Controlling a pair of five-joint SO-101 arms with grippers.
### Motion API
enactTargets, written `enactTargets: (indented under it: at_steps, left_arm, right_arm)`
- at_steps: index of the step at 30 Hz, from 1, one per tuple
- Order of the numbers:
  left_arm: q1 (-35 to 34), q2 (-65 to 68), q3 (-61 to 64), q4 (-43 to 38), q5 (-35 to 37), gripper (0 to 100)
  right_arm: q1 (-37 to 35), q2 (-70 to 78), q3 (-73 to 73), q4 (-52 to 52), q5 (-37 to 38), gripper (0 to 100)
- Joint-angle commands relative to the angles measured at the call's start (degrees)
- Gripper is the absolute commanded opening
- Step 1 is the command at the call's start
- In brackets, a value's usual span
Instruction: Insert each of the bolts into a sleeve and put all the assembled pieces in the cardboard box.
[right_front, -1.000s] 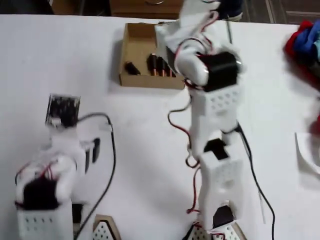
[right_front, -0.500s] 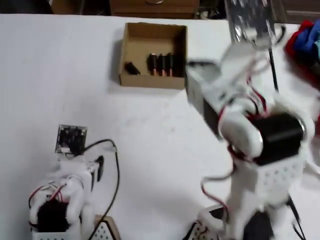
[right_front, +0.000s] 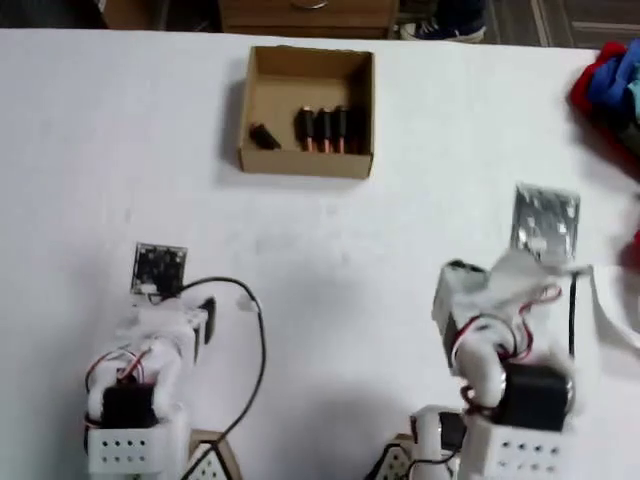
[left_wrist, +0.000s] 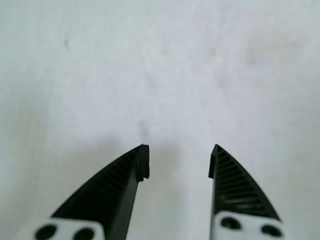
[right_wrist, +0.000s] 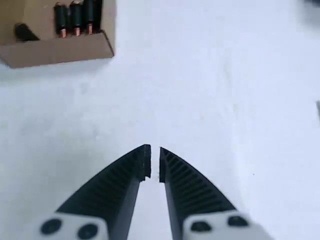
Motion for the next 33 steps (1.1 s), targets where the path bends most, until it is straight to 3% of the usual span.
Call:
enactTargets:
  at_steps: [1, 5, 10, 33]
  left_arm:
    - [2.55, -0.09, 1.36, 6.15, -0.26, 21]
    - [6.07, -0.09, 1.36, 7.91, -0.35, 21]
    - [6.24, -0.09, 1.36, 7.91, -0.35, 21]
    - [6.15, 0.0, 1.36, 7.82, -0.44, 21]
  right_arm:
    - [3.56, -13.32, 18.37, -6.55, 0.35, 2.4]
    - [3.74, -28.88, 35.08, -8.13, 0.35, 2.4]
    - [3.82, -24.48, 48.0, -8.66, 0.18, 2.2]
    - [3.82, -25.54, 47.74, -8.57, 0.0, 2.2]
